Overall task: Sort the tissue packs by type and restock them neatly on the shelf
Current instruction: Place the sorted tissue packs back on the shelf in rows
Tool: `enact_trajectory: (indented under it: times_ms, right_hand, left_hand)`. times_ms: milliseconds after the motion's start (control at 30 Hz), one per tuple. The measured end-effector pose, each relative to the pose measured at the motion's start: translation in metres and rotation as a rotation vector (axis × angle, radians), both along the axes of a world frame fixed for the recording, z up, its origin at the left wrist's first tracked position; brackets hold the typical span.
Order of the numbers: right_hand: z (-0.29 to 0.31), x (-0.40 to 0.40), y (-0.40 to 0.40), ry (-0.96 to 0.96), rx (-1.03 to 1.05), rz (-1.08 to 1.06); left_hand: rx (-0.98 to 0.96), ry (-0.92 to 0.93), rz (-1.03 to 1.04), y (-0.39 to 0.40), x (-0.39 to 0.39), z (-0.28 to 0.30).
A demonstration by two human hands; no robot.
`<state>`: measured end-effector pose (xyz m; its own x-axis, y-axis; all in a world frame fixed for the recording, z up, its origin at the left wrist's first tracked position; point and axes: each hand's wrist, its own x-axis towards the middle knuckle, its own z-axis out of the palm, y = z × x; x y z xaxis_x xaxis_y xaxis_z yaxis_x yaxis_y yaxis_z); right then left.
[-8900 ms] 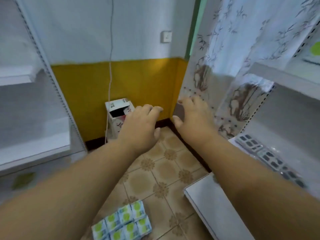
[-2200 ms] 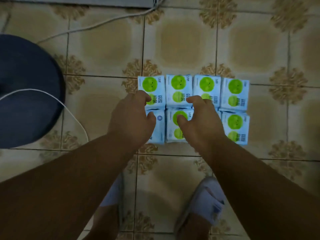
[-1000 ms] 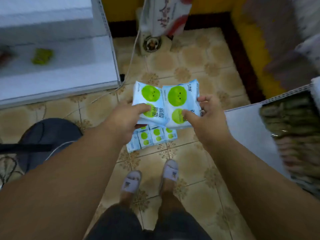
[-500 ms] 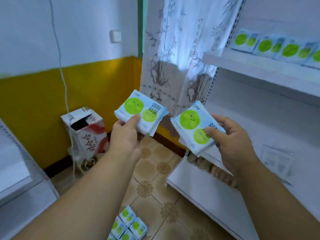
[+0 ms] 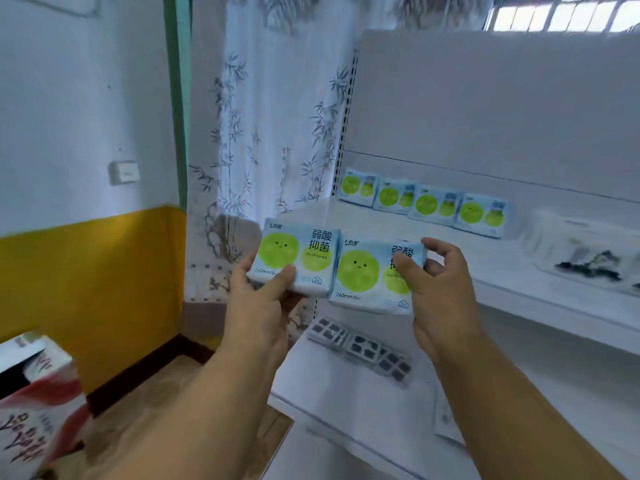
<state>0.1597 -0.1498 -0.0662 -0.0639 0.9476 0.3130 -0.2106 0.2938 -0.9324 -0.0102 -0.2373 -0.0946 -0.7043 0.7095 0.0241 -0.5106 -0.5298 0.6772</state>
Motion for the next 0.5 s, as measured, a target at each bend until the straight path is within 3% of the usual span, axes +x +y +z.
enact_trajectory:
  times_ms: [267,500]
  right_hand:
    - [0.028,-0.038,0.082,0.031,0.051,-0.271]
    - [0.045,-0.057,0.175,-0.021,-0.029,-0.327]
  left_hand:
    - [-0.008,0.121,-0.207,0.101,-0.05,0.043]
    - [-0.268,0.57,-0.242,0.209,-0.107,0.079]
